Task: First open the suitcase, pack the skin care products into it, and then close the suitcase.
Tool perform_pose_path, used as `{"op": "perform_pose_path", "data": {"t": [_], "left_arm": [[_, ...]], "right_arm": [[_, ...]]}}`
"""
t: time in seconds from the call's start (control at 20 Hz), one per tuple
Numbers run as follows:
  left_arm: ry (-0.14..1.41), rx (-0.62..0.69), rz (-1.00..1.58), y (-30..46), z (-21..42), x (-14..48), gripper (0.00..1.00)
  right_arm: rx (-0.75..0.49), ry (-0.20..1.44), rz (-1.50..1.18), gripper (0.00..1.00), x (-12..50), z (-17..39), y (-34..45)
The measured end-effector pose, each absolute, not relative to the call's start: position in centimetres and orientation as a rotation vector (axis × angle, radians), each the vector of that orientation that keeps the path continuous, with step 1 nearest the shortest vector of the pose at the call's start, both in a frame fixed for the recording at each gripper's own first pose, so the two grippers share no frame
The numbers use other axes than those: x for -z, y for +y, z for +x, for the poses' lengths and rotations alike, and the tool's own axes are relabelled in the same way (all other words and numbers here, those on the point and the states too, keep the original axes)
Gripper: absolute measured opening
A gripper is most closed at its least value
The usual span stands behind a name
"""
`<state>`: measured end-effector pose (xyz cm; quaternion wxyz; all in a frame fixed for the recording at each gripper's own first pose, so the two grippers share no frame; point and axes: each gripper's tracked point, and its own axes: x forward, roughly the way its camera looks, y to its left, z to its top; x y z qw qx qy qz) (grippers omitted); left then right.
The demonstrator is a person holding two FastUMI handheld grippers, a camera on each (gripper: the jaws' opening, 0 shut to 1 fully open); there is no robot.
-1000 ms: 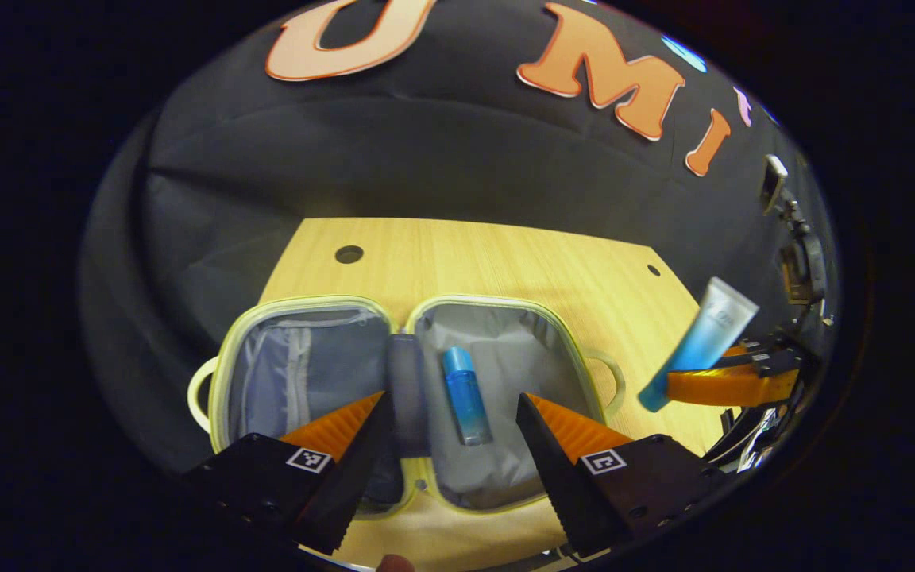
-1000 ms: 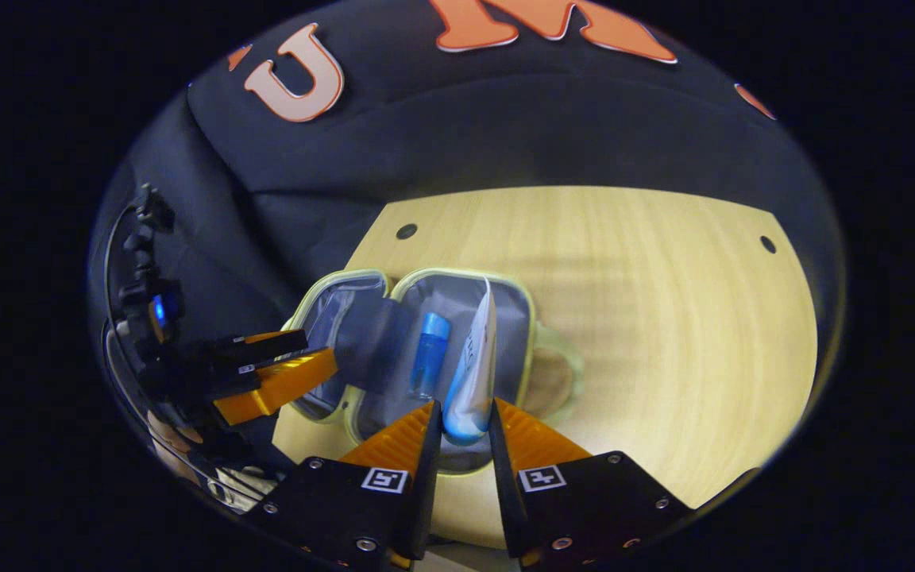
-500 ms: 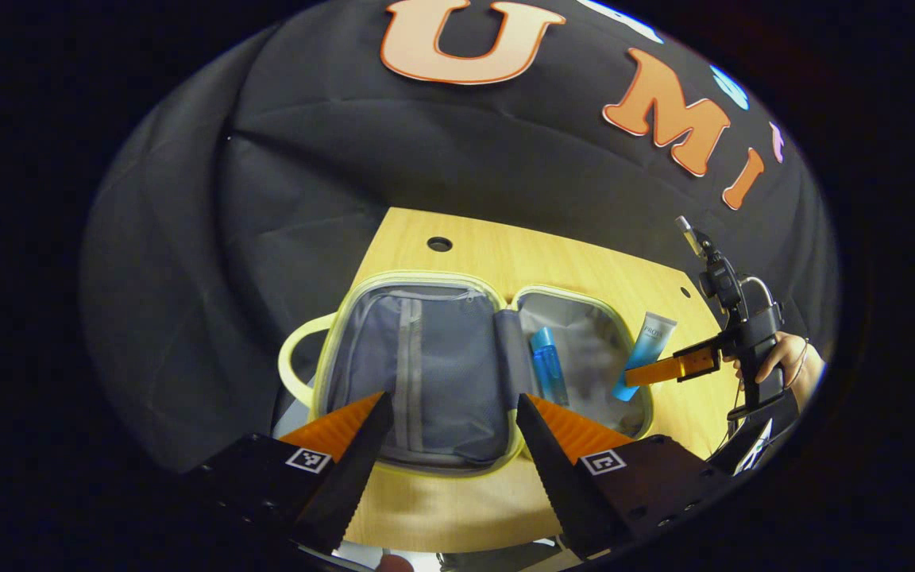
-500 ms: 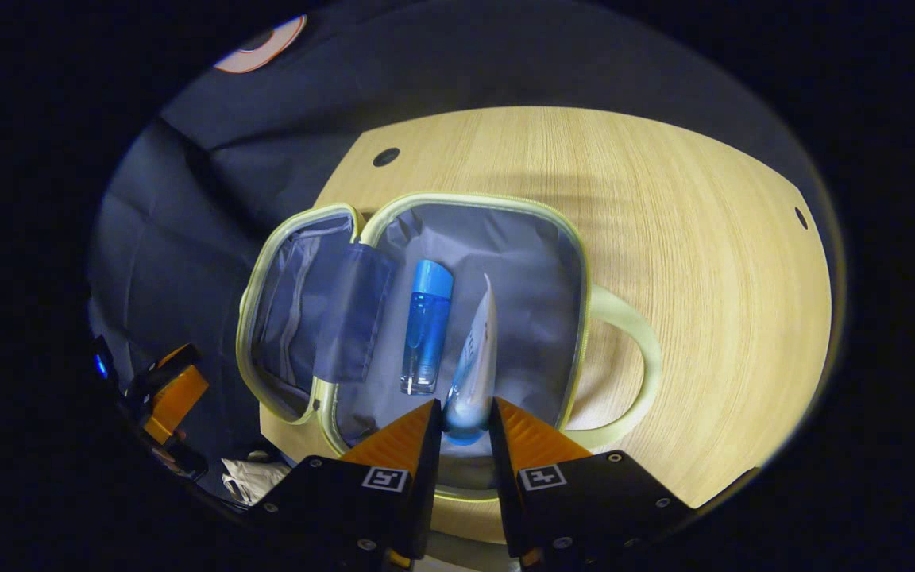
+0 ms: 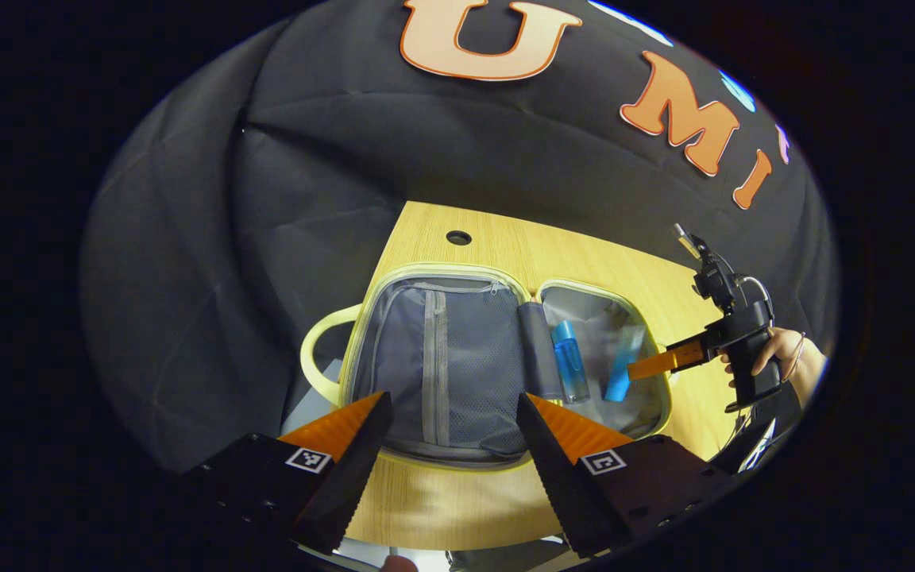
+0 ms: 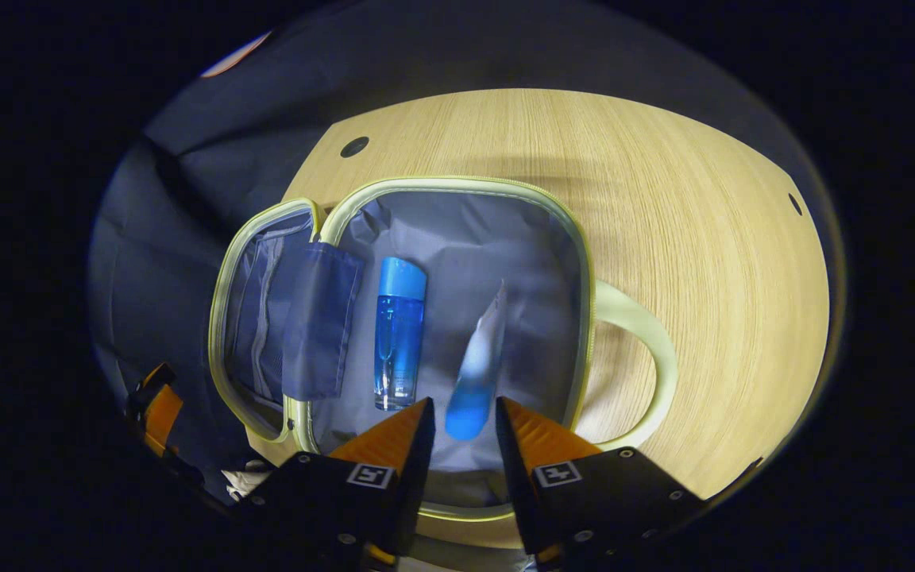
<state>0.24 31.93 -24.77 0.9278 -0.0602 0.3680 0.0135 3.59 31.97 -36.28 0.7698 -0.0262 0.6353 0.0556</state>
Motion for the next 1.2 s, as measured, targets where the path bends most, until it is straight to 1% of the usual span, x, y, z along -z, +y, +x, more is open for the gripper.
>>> {"op": "perform_pose_path", "data": {"t": [0.05,0.1,0.15,0.2,0.3,0.4,0.5,0.7,0.8,1.0,1.2], "left_arm": [[0.757,-0.024,-0.127,31.8,0.5,25.0,0.98],[0.758,-0.019,-0.128,31.7,0.4,25.2,0.98],[0.761,-0.017,-0.13,31.8,0.5,25.2,0.98],[0.758,-0.02,-0.131,32.0,0.7,25.4,0.98],[0.75,-0.038,-0.142,32.8,1.5,25.7,0.98],[0.744,-0.061,-0.163,33.8,2.2,26.2,0.98],[0.738,-0.084,-0.179,35.5,3.0,26.6,0.98],[0.731,-0.119,-0.212,39.5,4.3,27.2,0.98],[0.711,-0.138,-0.235,42.0,4.9,27.1,0.98],[0.604,-0.198,-0.283,47.5,6.9,27.1,0.98],[0.557,-0.181,-0.449,49.6,7.7,28.6,0.98]], "right_arm": [[-0.119,1.356,-0.051,0.61,35.8,4.0,32.2],[-0.122,1.337,-0.045,0.69,35.3,4.2,32.3],[-0.127,1.327,-0.038,0.96,34.9,4.2,32.4],[-0.13,1.315,-0.04,0.95,34.3,4.2,32.2],[-0.145,1.281,-0.052,0.95,33.3,4.1,32.1],[-0.173,1.202,-0.044,0.96,31.9,4.5,32.9],[-0.2,1.129,-0.031,0.96,30.4,4.4,33.7],[-0.23,1.057,-0.058,0.96,28.5,3.6,33.8],[-0.218,1.033,-0.05,0.96,28.3,3.2,33.7],[-0.184,1.021,-0.005,0.96,27.7,2.3,32.5],[-0.147,1.007,-0.063,0.96,27.3,1.3,30.5]]}}
